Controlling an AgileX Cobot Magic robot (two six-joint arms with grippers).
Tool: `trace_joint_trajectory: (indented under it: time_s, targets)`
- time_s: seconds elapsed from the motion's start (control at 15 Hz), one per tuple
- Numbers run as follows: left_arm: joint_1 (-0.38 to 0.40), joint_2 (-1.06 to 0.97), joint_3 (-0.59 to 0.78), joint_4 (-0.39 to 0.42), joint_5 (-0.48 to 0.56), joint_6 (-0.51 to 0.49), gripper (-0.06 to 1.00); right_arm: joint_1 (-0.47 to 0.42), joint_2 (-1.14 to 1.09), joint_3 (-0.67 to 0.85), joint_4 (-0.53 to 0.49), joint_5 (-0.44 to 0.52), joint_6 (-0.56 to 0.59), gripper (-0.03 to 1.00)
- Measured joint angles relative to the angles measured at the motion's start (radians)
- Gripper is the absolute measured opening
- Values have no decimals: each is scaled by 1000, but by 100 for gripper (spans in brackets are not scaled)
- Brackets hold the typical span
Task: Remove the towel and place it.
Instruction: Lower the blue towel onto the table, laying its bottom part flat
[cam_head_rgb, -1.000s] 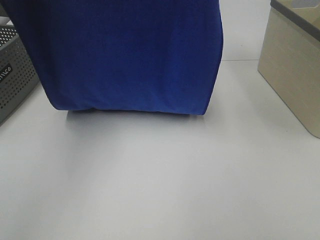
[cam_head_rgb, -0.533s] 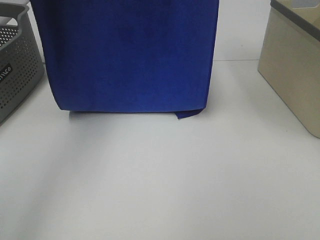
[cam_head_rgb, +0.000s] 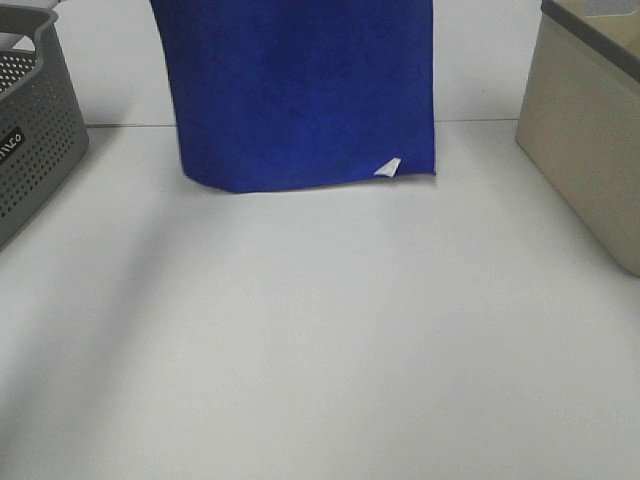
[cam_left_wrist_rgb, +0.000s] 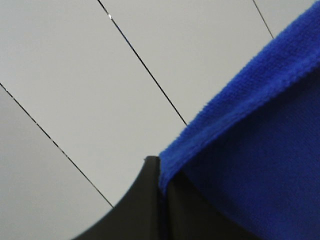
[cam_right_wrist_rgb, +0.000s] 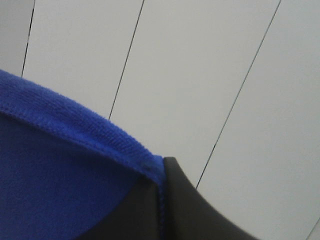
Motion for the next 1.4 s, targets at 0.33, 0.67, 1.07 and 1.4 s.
trace_joint_trajectory:
  time_s: [0.33,0.67,1.07,1.4]
  targets:
    - [-1,96,-168,-13,52,54,0,-16,6,-14,82,57,-12,2]
    - [-35,67,-169,-113,536,152,0,-16,7,-14,158,434,-20,2]
    - [-51,-18,-169,-189,905,152,0,-17,-36,-17,294,834,-6,2]
    - [-46,-150,79,-265,907,124,0,-18,-89,112,299,840,20,2]
